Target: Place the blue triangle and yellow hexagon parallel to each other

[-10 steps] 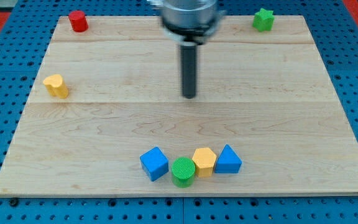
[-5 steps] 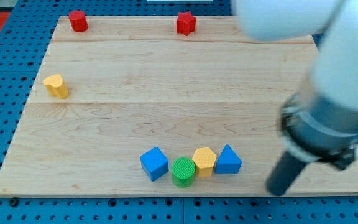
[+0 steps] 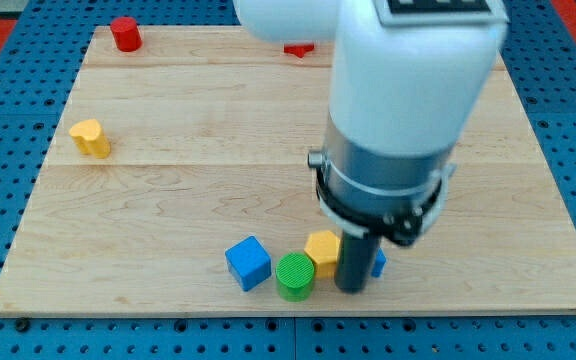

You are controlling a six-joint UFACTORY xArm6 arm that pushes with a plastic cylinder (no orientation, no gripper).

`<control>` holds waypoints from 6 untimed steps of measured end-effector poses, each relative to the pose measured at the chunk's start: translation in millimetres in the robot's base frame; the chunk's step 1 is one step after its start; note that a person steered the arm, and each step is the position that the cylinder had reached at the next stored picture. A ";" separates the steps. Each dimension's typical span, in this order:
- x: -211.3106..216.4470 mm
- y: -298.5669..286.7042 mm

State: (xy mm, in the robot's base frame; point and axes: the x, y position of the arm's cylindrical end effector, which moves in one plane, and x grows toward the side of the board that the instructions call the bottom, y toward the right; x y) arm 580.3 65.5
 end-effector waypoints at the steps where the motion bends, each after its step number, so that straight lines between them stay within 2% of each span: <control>1: -38.4 91.6; 2: -45.8 87.3; 3: -55.5 46.4; 4: -113.0 52.8; 6: -166.1 -49.7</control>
State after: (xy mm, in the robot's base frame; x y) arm 414.2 15.8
